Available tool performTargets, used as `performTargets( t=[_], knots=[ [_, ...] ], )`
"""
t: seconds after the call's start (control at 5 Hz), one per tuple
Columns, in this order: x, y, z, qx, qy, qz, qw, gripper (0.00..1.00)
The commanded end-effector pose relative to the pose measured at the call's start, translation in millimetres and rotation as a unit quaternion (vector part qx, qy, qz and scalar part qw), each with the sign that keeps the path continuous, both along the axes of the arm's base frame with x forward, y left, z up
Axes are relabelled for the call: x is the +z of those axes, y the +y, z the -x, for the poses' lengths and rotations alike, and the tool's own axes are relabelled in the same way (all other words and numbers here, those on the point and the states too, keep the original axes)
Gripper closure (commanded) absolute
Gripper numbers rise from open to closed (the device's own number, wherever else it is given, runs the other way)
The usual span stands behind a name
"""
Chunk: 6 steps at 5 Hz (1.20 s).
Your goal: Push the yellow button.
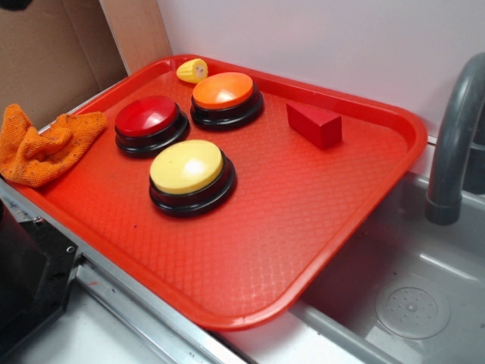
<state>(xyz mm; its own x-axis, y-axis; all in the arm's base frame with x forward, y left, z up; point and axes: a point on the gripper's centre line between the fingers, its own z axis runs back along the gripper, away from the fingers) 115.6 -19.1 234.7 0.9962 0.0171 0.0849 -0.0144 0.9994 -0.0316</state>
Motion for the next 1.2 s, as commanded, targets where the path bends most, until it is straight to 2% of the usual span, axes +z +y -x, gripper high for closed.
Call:
performTargets(
  t=[0.0, 0.2, 0.4, 0.6, 0.8, 1.0],
  knots=[
    [0.0, 0.0, 0.0, 0.000, 0.000, 0.000, 1.000, 0.00],
    [-50.0, -1.1, -40.0, -0.063, 0.010, 0.037, 0.997, 0.00],
    [-100.5, -0.8, -67.8, -0.081, 0.019, -0.002, 0.997, 0.00],
    [-150.0, -4.2, -90.4, -0.103, 0.012, -0.007, 0.995, 0.00],
    [-171.5, -11.9, -102.3, -0.115, 0.004, -0.005, 0.993, 0.00],
    [-187.6, -21.9, -115.4, -0.126, 0.013, -0.032, 0.991, 0.00]
  ],
)
